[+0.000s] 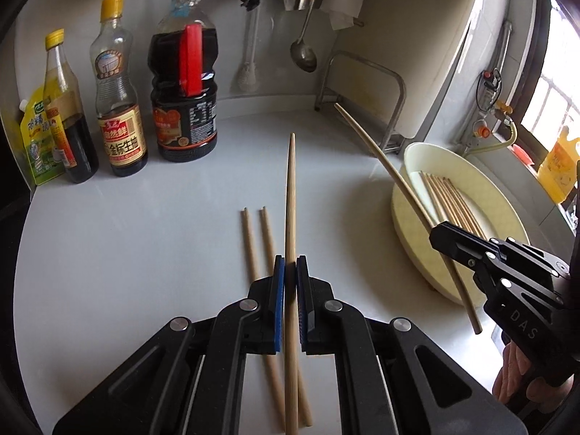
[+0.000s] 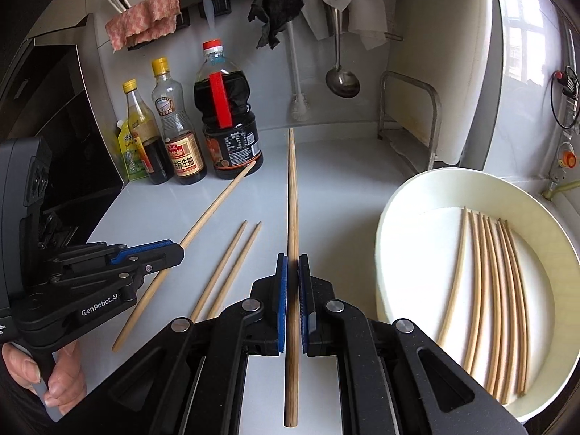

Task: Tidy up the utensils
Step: 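Lift both held chopsticks and carry them over the white basin, then open both tools to drop the chopsticks into the basin, then move both open tools back over the last two chopsticks on the counter, then lower the right tool onto one chopstick while the left tool approaches the other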

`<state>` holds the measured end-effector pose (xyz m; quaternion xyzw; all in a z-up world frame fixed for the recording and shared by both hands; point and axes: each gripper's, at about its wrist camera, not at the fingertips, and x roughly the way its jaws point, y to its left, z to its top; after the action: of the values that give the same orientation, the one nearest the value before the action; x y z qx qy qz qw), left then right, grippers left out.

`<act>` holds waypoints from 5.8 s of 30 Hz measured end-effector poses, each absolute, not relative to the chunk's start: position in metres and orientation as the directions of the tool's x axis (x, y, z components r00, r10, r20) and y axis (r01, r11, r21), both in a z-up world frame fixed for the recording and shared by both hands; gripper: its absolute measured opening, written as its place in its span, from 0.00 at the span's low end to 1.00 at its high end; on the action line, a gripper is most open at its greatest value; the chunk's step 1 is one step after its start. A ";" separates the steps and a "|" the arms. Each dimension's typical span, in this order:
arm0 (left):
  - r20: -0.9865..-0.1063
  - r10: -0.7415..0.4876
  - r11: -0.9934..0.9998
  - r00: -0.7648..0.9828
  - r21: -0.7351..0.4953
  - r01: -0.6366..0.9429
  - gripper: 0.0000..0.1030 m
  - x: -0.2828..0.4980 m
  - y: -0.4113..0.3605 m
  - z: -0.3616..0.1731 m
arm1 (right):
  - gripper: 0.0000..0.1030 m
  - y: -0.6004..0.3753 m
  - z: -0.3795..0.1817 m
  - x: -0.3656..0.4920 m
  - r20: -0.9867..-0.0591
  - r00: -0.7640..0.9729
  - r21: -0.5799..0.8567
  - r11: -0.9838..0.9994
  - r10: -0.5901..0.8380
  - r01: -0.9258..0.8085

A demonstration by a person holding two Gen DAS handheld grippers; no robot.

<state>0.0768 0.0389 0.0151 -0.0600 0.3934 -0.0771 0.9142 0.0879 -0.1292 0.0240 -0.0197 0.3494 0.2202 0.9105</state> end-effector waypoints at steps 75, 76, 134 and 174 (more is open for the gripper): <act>-0.751 0.006 0.995 0.661 -0.063 -0.080 0.76 0.037 0.072 0.026 | 0.43 -0.164 0.044 0.081 -0.642 0.656 0.192 0.911 0.397 -0.364; -0.750 0.010 0.994 0.662 -0.065 -0.088 0.76 0.035 0.077 0.025 | 0.43 -0.157 0.043 0.081 -0.644 0.651 0.191 0.908 0.402 -0.373; -0.804 0.022 0.981 0.594 -0.097 -0.168 0.80 0.066 0.127 -0.038 | 0.46 -0.025 -0.060 0.095 -0.831 0.481 -0.012 0.855 0.279 -0.518; -0.835 0.036 0.981 0.549 -0.076 -0.181 0.80 0.072 0.098 -0.057 | 0.48 -0.049 -0.060 0.088 -0.824 0.463 0.000 0.818 0.326 -0.575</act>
<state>0.0718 0.0980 -0.0565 -0.0768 0.4706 0.0619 0.8768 0.0876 -0.0490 -0.0599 -0.1406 0.4439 0.2670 0.8438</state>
